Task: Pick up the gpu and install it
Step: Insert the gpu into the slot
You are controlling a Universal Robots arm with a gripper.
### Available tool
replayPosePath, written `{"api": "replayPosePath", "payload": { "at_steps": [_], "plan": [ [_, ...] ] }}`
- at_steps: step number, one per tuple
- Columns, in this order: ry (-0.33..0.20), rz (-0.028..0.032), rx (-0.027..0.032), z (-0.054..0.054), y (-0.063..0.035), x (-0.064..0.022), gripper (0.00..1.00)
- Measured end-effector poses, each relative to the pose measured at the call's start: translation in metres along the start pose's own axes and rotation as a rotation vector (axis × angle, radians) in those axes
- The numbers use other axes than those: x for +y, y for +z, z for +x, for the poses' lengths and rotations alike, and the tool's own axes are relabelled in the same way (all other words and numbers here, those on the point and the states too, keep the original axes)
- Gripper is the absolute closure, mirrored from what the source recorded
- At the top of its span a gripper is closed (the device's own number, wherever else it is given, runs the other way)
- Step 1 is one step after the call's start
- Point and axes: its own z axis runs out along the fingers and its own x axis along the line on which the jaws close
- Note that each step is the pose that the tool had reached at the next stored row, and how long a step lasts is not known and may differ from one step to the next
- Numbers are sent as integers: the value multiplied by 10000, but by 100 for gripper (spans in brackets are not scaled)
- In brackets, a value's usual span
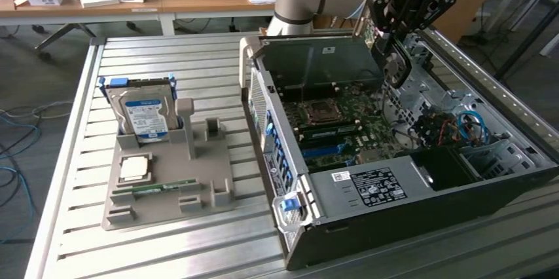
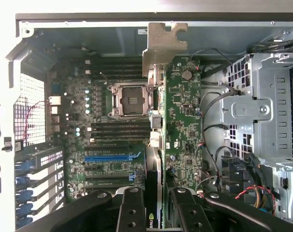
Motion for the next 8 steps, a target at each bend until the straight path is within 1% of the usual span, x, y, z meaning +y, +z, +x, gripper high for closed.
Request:
{"api": "replayPosePath", "payload": {
  "at_steps": [2, 4, 8],
  "plan": [
    [-20, -1, 2, 0, 0, 0, 74],
    [-163, -2, 15, 0, 0, 0, 74],
    [-762, -10, 69, 0, 4, 0, 74]
  ]
}}
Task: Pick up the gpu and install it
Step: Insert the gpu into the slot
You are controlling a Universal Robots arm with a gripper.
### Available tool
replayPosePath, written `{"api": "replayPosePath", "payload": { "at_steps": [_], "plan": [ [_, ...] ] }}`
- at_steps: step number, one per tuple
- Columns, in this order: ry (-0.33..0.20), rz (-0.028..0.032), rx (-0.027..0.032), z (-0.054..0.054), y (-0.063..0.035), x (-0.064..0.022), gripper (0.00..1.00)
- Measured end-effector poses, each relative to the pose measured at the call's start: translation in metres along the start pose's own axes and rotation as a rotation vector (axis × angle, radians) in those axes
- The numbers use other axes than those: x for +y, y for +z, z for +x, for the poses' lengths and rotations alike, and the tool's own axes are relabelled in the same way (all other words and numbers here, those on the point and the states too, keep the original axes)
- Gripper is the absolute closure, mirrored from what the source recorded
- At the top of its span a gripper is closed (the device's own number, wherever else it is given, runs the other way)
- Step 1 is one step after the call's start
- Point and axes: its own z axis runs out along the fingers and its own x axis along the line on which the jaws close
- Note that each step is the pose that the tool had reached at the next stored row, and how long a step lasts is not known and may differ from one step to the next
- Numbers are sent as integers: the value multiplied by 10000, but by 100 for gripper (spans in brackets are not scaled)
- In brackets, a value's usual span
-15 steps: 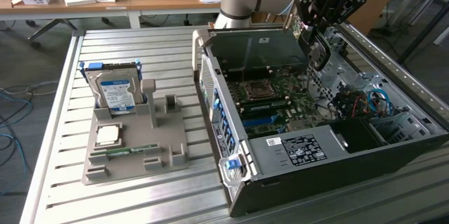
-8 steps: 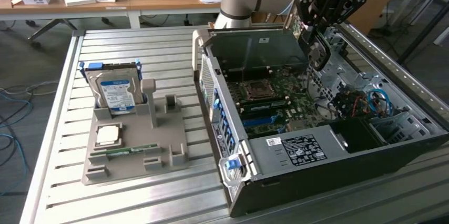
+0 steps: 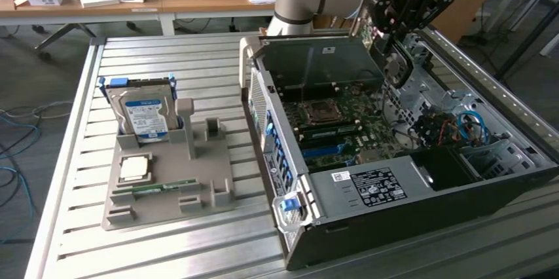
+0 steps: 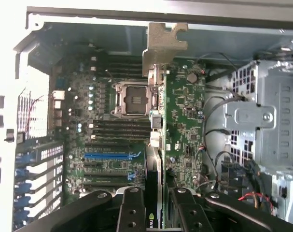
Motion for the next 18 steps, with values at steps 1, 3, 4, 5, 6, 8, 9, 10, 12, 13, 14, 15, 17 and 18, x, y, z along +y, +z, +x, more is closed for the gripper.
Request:
{"api": "replayPosePath", "payload": {
  "at_steps": [1, 3, 4, 5, 6, 8, 9, 10, 12, 13, 14, 15, 17, 18],
  "plan": [
    [-178, 0, 16, 0, 1, 0, 74],
    [-547, -1, 50, 0, 3, 0, 74],
    [-724, -2, 66, 1, 5, -1, 74],
    [-905, -3, 82, 0, 6, -1, 74],
    [-1084, -5, 98, 0, 7, -1, 74],
    [-1441, -6, 131, 1, 10, -1, 74],
    [-1621, -8, 147, 0, 12, -1, 74],
    [-1817, -9, 165, 0, 13, -1, 74],
    [-2175, -11, 198, 1, 16, -2, 74],
    [-2353, -13, 214, 1, 17, -2, 74],
    [-2533, -15, 229, 1, 19, -2, 74],
    [-2712, -15, 246, 1, 20, -2, 74],
    [-3076, -18, 279, 1, 23, -2, 74],
    [-3254, -19, 295, 1, 24, -2, 74]
  ]
}}
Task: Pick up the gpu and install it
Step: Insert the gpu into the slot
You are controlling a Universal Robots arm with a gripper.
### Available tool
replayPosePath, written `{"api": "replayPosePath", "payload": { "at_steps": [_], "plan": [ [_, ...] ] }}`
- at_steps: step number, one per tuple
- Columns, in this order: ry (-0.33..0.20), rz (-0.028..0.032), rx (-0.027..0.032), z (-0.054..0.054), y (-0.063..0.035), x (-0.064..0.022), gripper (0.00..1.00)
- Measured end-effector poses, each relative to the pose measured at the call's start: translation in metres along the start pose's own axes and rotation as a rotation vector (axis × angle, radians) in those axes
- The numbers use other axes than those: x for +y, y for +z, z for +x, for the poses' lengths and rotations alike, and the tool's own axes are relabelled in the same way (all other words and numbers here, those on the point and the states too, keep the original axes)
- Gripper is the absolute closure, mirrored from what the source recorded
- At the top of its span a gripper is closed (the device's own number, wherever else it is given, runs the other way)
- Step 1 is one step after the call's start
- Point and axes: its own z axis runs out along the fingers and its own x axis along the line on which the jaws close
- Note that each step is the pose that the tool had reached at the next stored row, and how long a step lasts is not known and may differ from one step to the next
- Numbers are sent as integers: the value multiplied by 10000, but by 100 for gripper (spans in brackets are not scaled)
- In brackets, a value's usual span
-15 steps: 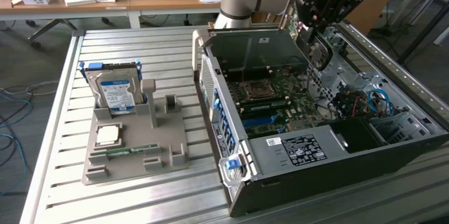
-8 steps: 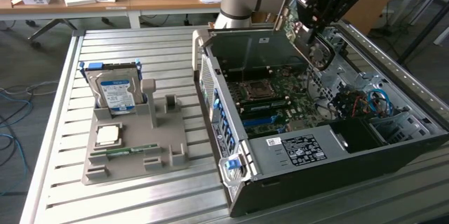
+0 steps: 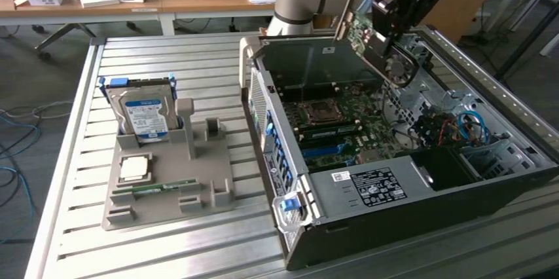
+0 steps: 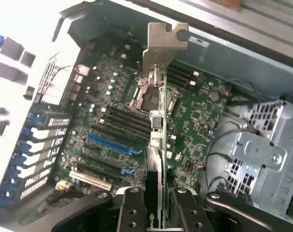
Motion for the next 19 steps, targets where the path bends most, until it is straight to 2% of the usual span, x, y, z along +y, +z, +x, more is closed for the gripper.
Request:
{"api": "replayPosePath", "payload": {
  "at_steps": [19],
  "plan": [
    [-3355, -2, 311, 0, 23, -2, 74]
  ]
}}
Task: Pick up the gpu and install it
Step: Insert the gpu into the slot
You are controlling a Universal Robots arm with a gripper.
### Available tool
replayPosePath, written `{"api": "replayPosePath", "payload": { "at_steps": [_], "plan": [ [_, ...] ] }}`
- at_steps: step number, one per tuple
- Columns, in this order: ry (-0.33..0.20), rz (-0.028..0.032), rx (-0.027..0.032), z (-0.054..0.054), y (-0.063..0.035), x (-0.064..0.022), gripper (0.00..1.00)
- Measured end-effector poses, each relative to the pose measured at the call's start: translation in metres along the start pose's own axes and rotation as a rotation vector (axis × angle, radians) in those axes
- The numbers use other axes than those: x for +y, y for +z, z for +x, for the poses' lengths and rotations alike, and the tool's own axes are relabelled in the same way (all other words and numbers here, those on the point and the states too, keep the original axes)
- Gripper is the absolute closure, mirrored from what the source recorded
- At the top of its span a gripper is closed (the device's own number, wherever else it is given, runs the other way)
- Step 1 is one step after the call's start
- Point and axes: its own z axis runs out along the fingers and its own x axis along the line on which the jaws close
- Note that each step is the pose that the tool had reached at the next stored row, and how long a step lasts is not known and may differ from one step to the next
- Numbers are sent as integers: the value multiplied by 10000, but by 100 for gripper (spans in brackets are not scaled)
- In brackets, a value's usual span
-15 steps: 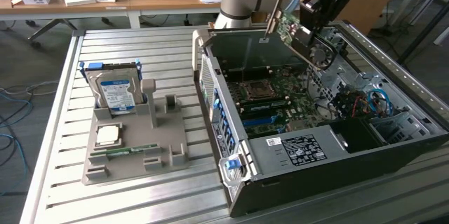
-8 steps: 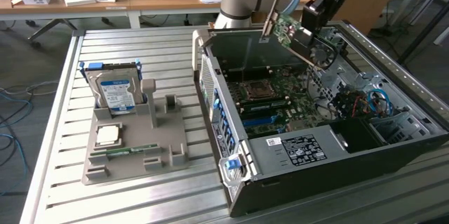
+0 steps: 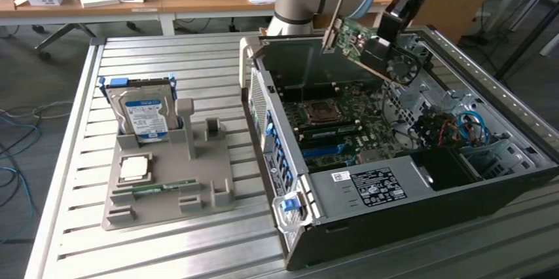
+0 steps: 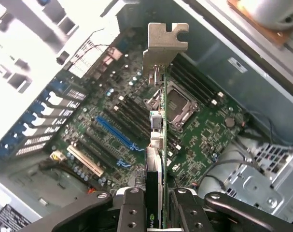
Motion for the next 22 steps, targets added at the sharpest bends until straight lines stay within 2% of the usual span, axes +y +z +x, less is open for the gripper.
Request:
{"api": "replayPosePath", "payload": {
  "at_steps": [22],
  "plan": [
    [-3648, -21, 320, 0, 29, -2, 74]
  ]
}}
